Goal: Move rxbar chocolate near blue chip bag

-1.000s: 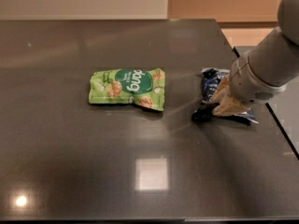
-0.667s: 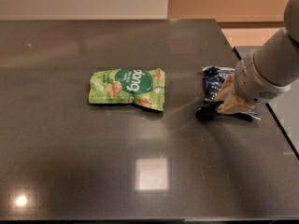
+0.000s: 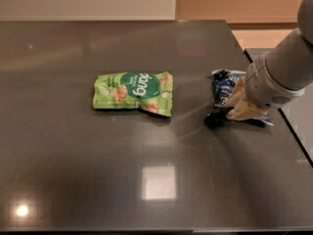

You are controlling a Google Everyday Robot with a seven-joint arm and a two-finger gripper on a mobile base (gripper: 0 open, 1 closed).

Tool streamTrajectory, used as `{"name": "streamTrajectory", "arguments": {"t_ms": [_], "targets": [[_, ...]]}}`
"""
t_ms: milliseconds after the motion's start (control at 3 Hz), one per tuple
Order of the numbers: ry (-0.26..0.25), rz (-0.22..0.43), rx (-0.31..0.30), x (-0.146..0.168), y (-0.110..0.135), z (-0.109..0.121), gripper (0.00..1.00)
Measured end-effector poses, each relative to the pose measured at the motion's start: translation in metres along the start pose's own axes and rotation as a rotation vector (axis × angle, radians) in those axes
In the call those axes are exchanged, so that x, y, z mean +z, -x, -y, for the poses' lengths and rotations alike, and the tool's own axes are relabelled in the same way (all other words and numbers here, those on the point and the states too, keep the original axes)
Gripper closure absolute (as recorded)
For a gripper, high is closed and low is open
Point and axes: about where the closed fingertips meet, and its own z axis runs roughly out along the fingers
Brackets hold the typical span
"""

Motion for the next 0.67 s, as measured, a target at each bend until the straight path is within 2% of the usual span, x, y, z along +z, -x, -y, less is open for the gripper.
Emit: {"name": "streamTrajectory", "arguments": {"t_ms": [333, 667], "targets": [[-0.002, -0.001, -0.002, -0.0011, 0.0008, -0.0003, 0.13], [-0.004, -0.001, -0.003, -0.0022, 0.0016, -0.0005, 0.0]]}}
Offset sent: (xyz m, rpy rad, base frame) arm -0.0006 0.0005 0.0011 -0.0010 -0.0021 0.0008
